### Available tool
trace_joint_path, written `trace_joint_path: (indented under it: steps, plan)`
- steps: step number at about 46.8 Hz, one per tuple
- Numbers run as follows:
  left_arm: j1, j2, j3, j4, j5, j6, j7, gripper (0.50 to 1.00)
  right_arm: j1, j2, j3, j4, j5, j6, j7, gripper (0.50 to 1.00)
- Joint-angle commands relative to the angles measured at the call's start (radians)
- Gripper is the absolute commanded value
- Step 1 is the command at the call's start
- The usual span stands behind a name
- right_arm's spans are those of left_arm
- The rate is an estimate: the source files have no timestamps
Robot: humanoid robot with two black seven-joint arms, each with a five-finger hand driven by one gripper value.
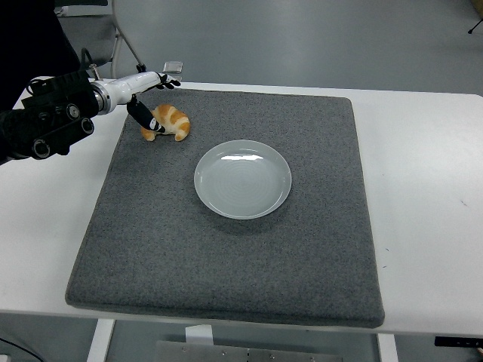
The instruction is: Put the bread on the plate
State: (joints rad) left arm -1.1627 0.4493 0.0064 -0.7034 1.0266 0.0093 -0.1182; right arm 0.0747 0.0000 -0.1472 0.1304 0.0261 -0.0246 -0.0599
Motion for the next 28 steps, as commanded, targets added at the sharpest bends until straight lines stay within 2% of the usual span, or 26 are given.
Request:
trace_joint_path:
  steps: [1, 12, 28]
  plan:
    - [0.003, -0.018, 0.001, 0.021, 0.000, 0.005, 0.000, 0.945, 0.000, 0.000, 0.000, 0.000, 0.000, 0.000, 0.000, 0.930]
    - [0.026, -0.049, 0.001, 0.058, -0.002, 0.006, 0.000, 0.941, 0.000, 0.000, 0.000, 0.000, 0.000, 0.000, 0.000, 0.930]
    - [0.041, -0.081, 0.003, 0.090, 0.000, 0.032, 0.000, 0.891, 0.000, 0.000, 0.000, 0.000, 0.000, 0.000, 0.000, 0.930]
